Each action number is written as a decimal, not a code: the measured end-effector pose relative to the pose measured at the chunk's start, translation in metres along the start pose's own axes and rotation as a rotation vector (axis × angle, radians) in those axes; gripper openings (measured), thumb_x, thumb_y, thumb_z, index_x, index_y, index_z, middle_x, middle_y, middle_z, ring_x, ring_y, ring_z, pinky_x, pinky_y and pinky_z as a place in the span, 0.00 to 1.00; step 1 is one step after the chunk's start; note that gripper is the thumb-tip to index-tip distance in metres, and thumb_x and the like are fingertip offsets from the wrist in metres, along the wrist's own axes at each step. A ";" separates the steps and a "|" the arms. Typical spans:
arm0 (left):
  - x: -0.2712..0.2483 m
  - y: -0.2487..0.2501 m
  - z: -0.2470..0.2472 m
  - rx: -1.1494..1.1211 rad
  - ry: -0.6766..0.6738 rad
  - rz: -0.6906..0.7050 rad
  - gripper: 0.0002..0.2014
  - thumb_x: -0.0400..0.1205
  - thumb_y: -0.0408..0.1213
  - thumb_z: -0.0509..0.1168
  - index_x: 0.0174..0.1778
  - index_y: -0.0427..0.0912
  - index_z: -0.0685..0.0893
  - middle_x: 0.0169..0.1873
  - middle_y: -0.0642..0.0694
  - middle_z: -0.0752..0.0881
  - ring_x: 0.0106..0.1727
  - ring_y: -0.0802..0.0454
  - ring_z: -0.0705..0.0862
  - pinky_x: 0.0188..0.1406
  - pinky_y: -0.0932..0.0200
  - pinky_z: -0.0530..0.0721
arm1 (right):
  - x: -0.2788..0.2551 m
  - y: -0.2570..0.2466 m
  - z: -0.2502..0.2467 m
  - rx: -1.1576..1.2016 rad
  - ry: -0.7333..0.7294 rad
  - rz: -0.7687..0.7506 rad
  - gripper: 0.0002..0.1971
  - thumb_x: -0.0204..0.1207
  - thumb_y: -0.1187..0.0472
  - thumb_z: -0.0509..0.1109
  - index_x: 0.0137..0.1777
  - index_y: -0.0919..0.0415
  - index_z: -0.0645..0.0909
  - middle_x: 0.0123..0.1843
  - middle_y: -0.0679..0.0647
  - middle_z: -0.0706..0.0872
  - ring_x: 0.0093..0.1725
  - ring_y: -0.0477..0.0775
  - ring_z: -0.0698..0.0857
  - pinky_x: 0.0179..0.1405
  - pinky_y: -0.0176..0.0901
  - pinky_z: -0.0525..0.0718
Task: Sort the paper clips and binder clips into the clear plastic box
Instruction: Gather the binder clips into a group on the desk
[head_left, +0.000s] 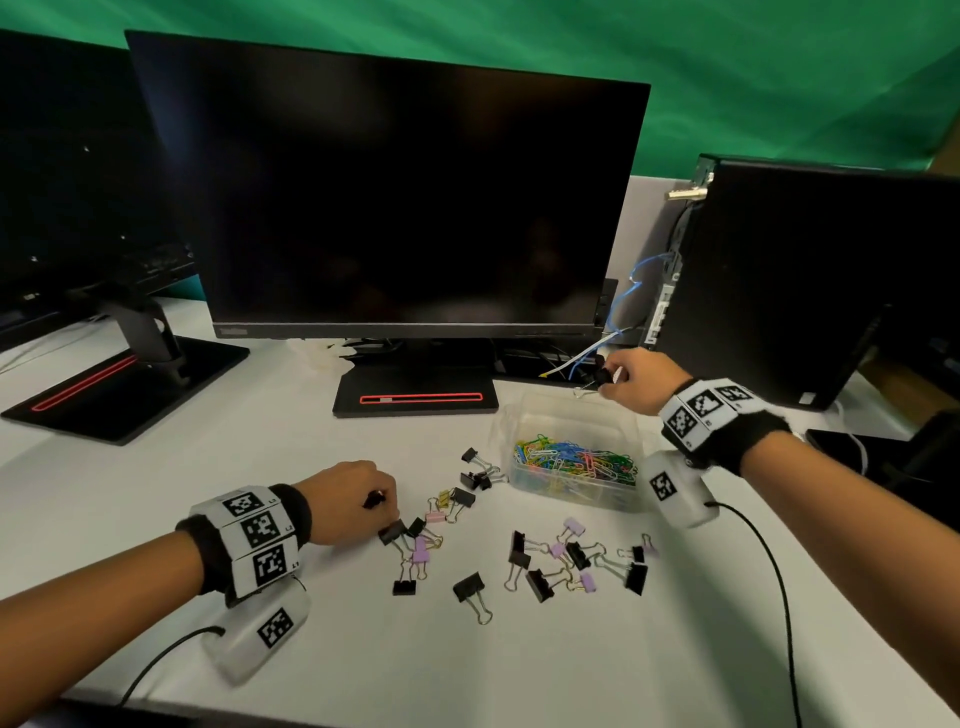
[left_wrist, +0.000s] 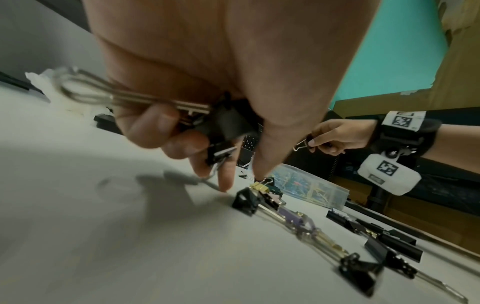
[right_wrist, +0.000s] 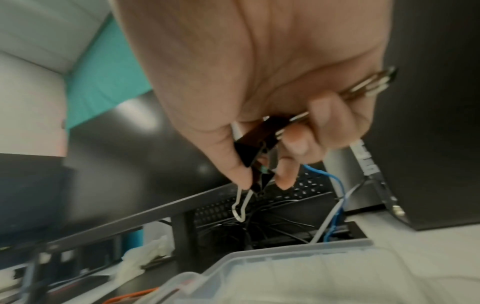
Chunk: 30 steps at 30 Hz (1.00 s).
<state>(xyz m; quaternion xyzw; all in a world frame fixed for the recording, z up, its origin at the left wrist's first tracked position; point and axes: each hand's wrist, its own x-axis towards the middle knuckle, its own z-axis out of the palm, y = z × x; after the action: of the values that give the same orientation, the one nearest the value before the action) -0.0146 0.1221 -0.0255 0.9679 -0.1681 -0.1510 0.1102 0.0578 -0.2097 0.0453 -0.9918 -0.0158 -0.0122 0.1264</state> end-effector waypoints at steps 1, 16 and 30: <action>0.001 0.001 0.001 -0.009 -0.005 -0.007 0.10 0.79 0.51 0.64 0.45 0.49 0.82 0.42 0.52 0.77 0.44 0.53 0.77 0.51 0.58 0.79 | 0.006 0.002 0.001 -0.015 -0.011 0.042 0.13 0.77 0.58 0.67 0.56 0.65 0.80 0.53 0.62 0.84 0.54 0.63 0.82 0.47 0.47 0.78; 0.013 0.003 -0.001 0.003 -0.085 0.030 0.08 0.76 0.48 0.69 0.37 0.53 0.77 0.32 0.58 0.75 0.34 0.60 0.73 0.34 0.68 0.71 | 0.033 -0.009 0.036 -0.134 -0.296 0.047 0.12 0.75 0.60 0.68 0.52 0.66 0.87 0.46 0.59 0.89 0.36 0.54 0.81 0.27 0.33 0.75; 0.014 0.012 -0.002 0.252 -0.093 0.081 0.07 0.82 0.46 0.58 0.42 0.47 0.69 0.44 0.52 0.75 0.41 0.53 0.73 0.41 0.64 0.71 | 0.023 0.036 0.017 -0.189 -0.218 0.084 0.18 0.71 0.59 0.75 0.61 0.57 0.81 0.63 0.57 0.82 0.60 0.58 0.82 0.51 0.41 0.78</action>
<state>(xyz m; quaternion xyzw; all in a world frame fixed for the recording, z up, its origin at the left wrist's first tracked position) -0.0053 0.1065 -0.0235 0.9584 -0.2294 -0.1691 -0.0140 0.0823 -0.2398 0.0205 -0.9945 0.0134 0.0997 0.0304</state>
